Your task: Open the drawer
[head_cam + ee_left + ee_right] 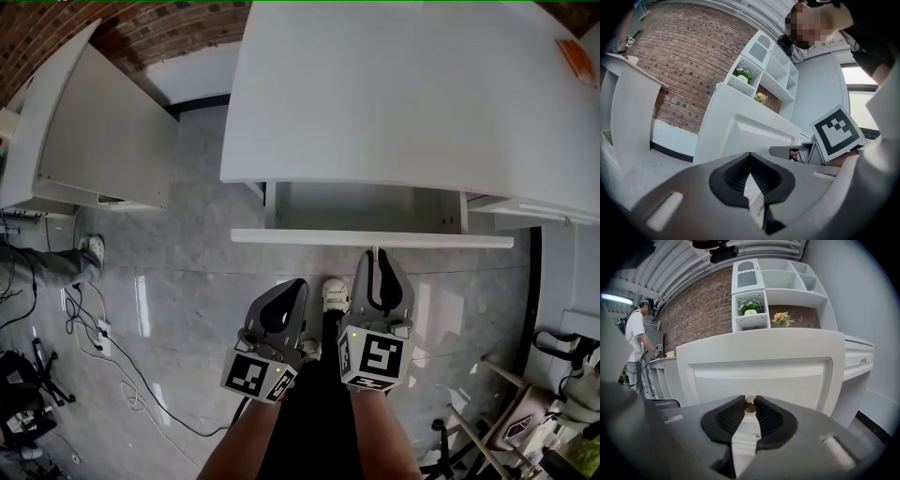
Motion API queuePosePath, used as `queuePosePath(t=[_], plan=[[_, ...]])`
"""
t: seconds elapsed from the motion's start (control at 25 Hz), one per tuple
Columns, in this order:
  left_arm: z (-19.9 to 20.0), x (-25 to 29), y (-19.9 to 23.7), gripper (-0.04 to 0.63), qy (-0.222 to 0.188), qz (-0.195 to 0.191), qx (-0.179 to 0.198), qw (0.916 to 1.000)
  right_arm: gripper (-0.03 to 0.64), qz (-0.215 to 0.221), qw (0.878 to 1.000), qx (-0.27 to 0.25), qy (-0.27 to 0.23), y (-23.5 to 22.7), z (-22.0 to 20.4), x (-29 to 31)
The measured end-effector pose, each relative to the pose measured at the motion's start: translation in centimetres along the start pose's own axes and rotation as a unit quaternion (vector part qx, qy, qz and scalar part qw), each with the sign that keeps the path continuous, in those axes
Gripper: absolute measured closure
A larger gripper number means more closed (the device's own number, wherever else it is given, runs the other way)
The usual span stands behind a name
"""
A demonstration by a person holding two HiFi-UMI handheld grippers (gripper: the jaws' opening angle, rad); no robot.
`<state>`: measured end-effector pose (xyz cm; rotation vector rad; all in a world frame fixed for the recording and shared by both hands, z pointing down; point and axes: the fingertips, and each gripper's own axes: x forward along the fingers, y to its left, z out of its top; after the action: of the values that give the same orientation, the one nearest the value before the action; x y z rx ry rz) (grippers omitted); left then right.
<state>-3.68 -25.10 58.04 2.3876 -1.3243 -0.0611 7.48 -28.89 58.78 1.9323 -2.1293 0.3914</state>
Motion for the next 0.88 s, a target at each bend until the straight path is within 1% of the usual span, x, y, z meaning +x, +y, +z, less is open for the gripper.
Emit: queuePosePath(t=[0.88], plan=[[-1.0,-2.9,-2.8,0.592,0.005,-0.023,0.014,0.9996,0.548,-0.003,1.0,-0.02,-0.003,0.7,-1.5,-4.1]])
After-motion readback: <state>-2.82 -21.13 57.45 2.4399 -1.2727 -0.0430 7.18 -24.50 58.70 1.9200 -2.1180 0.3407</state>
